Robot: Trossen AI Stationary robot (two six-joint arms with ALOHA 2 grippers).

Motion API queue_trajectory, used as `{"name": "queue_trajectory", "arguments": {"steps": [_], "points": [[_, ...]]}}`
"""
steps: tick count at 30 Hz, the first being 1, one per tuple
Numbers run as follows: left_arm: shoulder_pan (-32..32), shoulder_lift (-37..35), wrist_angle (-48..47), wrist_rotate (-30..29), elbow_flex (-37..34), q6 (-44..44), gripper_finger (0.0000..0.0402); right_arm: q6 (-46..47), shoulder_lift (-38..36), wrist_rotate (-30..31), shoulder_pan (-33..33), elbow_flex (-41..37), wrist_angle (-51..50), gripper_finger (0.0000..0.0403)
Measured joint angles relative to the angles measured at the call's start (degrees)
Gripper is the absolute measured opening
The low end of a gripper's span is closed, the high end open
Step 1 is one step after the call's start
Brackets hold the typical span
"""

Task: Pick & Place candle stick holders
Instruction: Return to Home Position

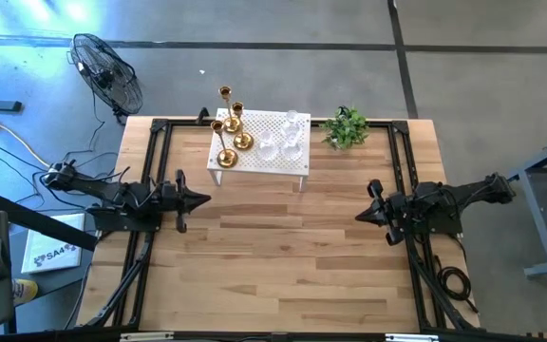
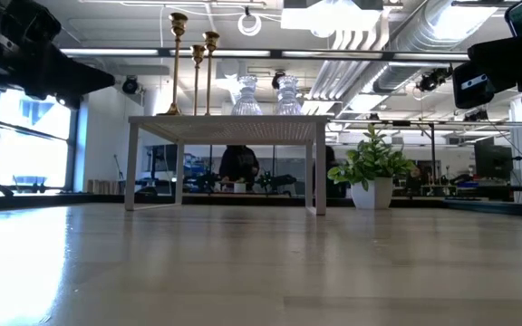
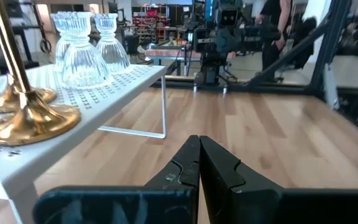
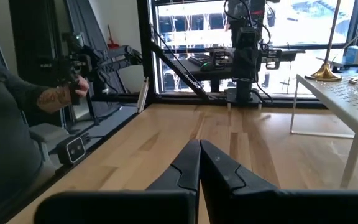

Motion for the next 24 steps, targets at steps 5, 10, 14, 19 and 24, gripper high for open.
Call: {"name": "queue_trajectory", "arguments": {"steps": [5,10,14,19,24], "points": [[0.0,0.07,-0.03,-2.2,0.03,2.06,0.0001,-0.13,0.0,0.04,0.02,0.0,0.0,0.0001],[0.0,0.07,-0.52,-1.98,0.17,2.09,0.0001,-0.12,0.0,0.11,0.02,0.0,0.0,0.0001],[0.0,0.07,-0.71,1.53,0.2,1.71,0.0001,-0.12,0.0,0.13,0.02,0.0,0.0,0.0001],[0.0,0.07,-1.17,18.51,0.2,1.54,0.0001,-0.14,0.0,0.13,0.02,0.0,0.0,0.0001],[-0.02,0.07,-0.97,25.2,0.2,1.94,0.0001,-0.14,0.0,0.13,0.02,0.0,0.0,0.0]]}}
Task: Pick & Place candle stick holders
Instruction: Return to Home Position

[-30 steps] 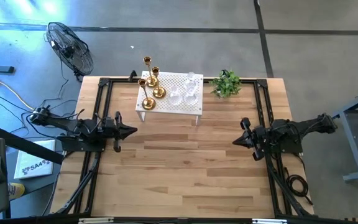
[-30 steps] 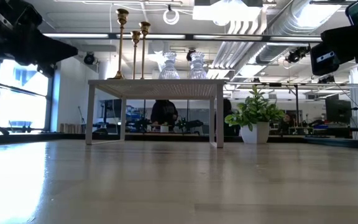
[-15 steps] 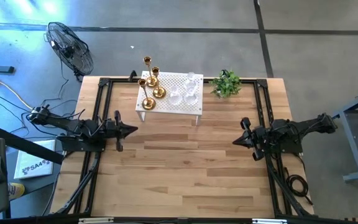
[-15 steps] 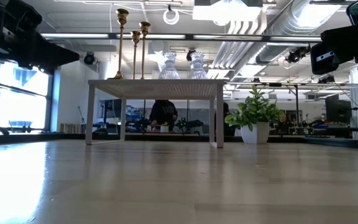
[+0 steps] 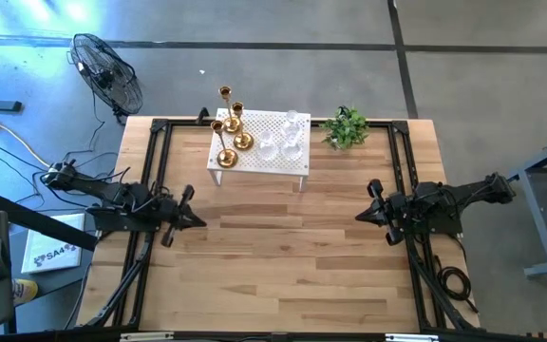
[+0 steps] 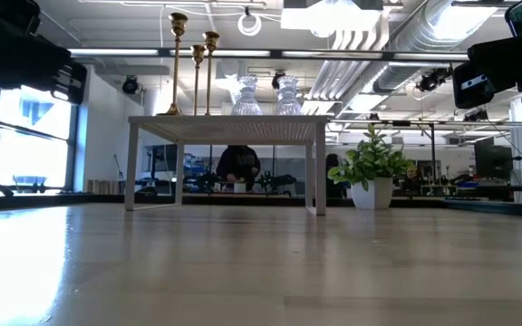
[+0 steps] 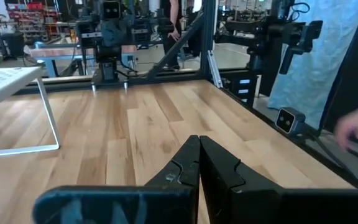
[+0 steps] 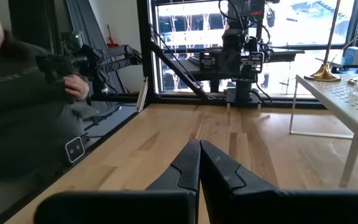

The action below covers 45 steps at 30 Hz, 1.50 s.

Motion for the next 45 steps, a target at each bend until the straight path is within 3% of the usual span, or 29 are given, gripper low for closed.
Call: {"name": "queue_trajectory", "arguments": {"steps": [45], "points": [[0.0,-0.01,0.03,-0.48,0.04,-1.25,0.0001,0.0,0.0,-0.02,0.0,0.0,0.0,0.0]]}}
